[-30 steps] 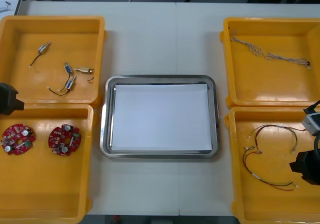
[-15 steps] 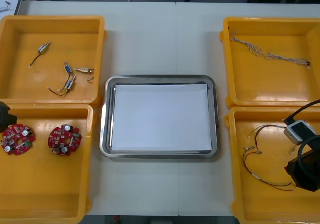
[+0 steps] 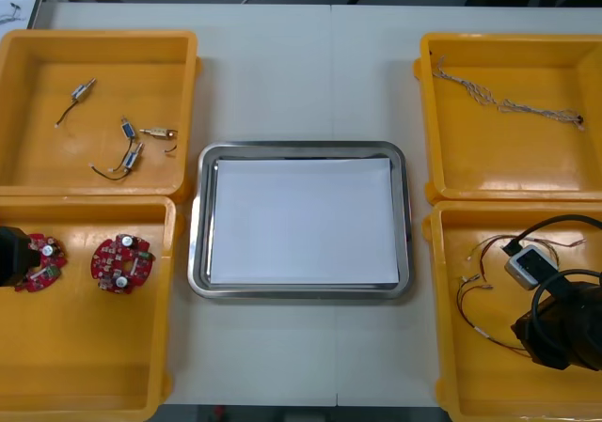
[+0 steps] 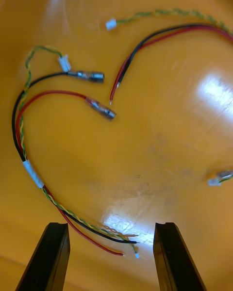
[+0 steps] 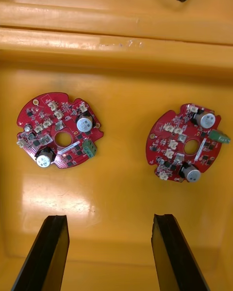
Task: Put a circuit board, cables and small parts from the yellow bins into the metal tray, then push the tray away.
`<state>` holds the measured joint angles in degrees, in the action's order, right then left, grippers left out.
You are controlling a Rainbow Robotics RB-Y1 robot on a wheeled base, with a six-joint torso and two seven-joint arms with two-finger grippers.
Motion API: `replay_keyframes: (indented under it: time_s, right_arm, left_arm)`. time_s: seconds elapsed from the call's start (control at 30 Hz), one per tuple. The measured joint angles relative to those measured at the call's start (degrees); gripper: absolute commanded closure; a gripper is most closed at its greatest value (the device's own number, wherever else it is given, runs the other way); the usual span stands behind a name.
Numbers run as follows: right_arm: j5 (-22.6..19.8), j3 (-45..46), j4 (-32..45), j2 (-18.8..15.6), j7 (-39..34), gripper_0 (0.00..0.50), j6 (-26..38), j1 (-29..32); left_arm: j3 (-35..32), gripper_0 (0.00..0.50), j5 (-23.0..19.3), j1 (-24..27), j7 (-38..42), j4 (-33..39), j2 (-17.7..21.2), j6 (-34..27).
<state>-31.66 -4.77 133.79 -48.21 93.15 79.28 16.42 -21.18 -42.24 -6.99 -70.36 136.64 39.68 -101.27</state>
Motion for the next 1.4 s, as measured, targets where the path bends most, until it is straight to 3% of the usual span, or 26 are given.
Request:
replay_keyframes:
  time_s: [0.37, 0.8, 1.1, 1.2, 1.4]
  right_arm:
    - [-1.5, 0.0, -5.0, 3.7, -0.5, 0.000, -0.5, 0.1]
    - [-1.7, 0.0, -5.2, 6.4, -0.5, 0.000, -0.5, 2.2]
    - [2.1, -0.4, -5.2, 8.1, -0.5, 0.000, -0.6, 3.6]
    - [4.2, -1.3, -5.2, 8.3, -0.5, 0.000, -1.5, 3.7]
    - [4.6, -2.1, -6.0, 8.9, -0.5, 0.000, -2.1, 3.7]
  left_arm:
    - [0.1, 0.000, 3.6, -1.3, -3.4, 0.0, -1.5, 1.1]
    - [0.1, 0.000, 4.4, -2.0, -3.4, 0.0, -4.3, 5.5]
    - [0.1, 0.000, 8.6, -2.5, -3.4, -0.4, -8.1, 6.6]
    - [0.1, 0.000, 10.0, -2.5, -3.4, -0.5, -8.5, 6.6]
    - [0.2, 0.000, 12.8, -2.5, -2.8, -1.8, -8.6, 6.7]
